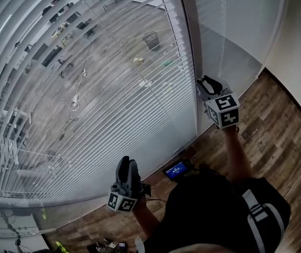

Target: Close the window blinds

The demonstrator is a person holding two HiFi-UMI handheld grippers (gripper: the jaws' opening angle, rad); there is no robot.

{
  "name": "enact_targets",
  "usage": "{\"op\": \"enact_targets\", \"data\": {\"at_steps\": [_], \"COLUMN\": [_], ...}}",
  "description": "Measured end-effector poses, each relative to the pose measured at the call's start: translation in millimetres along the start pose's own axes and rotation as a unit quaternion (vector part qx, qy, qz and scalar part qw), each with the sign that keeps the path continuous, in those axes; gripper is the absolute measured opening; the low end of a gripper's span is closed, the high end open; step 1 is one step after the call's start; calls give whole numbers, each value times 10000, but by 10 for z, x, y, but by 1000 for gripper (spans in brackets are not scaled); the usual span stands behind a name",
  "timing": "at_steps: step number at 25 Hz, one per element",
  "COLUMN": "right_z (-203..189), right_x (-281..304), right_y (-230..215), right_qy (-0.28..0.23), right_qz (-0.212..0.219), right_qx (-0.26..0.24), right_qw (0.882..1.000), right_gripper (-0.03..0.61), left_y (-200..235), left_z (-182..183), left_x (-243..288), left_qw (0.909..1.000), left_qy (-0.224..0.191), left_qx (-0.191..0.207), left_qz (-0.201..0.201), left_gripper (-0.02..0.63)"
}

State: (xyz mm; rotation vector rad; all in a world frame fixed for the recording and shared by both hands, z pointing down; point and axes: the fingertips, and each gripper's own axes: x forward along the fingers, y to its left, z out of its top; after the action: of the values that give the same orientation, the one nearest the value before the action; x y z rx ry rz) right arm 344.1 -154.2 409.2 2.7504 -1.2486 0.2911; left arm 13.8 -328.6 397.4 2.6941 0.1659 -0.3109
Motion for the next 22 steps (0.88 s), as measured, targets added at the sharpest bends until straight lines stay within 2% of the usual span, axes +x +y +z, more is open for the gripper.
{"op": "enact_targets", "data": {"at_steps": [2,4,6,8,10,13,15,17,19,20,22], "right_z": [-17,-28,-32,-29,-21,57,108,115,114,107,84], "right_x": [7,12,16,20,12,-50,-75,-71,-70,-70,-72], "right_y": [-20,-31,-30,-17,-6,-15,13,54,66,67,61], "right_qy": [-41,-82,-113,-160,-215,-331,-316,-197,-74,-30,44], "right_qz": [294,517,666,756,678,162,-141,-314,-464,-512,-547], "right_qx": [791,1349,1651,1665,1252,47,-804,-1429,-1764,-1826,-1767], "right_qw": [9964,9895,9840,9830,9896,9993,9962,9890,9832,9818,9827], "right_gripper": [130,130,130,130,132,158,167,166,154,132,132], "left_y": [0,-3,-5,-9,-7,4,5,-1,-5,-6,-3], "left_z": [-6,-8,-12,-13,-12,-4,-4,-10,-14,-13,-9], "left_x": [2,10,15,15,13,11,16,15,8,4,0], "left_qw": [10000,10000,10000,10000,10000,10000,10000,10000,10000,10000,10000], "left_qy": [3,8,15,18,27,29,36,49,59,60,50], "left_qx": [-7,-9,-13,-17,-14,-9,-13,-18,-16,-14,-12], "left_qz": [2,-11,-25,-38,-43,-39,-30,-20,-11,-8,-2], "left_gripper": [138,138,138,138,138,138,138,138,138,138,138]}}
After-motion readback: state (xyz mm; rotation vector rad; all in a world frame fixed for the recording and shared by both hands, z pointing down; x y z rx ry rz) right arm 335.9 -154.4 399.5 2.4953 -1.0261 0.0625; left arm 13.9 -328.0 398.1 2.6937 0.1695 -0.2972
